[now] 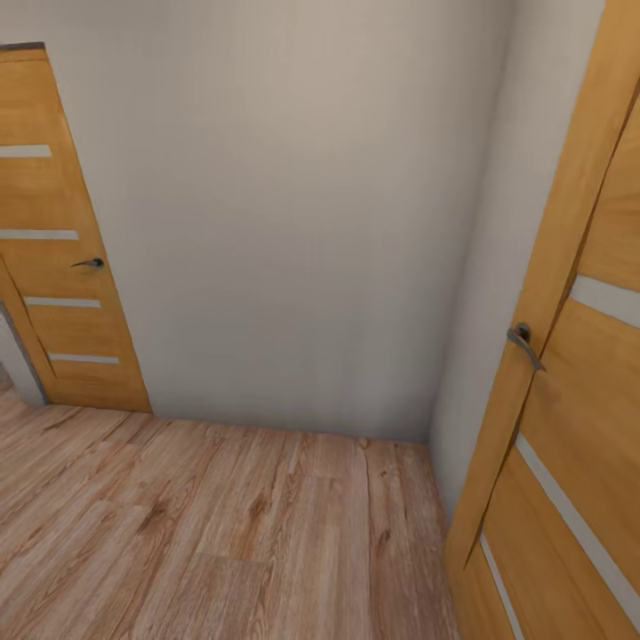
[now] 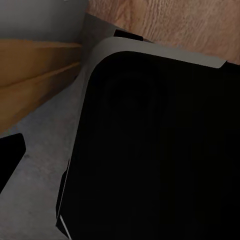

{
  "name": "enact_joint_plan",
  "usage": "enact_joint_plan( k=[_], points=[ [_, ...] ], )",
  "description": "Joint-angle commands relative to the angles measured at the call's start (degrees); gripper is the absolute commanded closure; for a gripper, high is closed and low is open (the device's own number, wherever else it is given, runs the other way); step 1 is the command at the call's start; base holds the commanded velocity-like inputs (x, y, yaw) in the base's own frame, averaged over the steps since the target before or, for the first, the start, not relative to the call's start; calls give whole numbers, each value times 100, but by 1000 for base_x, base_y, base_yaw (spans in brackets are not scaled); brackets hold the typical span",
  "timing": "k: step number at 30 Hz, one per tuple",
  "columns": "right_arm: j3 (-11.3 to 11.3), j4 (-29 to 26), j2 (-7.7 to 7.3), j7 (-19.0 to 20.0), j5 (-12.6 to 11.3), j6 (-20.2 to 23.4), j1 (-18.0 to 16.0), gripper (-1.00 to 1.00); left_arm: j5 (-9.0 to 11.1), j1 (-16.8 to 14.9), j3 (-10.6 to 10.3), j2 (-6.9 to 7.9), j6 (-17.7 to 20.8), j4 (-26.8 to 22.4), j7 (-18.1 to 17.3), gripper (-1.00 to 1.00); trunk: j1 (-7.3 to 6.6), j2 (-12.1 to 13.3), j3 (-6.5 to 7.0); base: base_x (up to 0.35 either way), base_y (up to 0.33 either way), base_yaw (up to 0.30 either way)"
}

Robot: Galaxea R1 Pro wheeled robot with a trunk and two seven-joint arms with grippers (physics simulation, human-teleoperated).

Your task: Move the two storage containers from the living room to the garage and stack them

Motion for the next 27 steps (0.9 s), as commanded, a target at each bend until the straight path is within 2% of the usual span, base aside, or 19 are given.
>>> enact_joint_plan(
  k=[1, 27],
  points=[
    [50, 18, 3, 7, -54, -35, -7, -100, 13, -2, 12, -1, -11, 1, 5, -100, 0, -3, -5, 80, 0, 12],
    [76, 18, 11, 15, -12, -18, -6, -100, 20, -2, 6, 4, -4, 8, 7, -100, 0, -3, -5, 302, 0, 1]
  ],
)
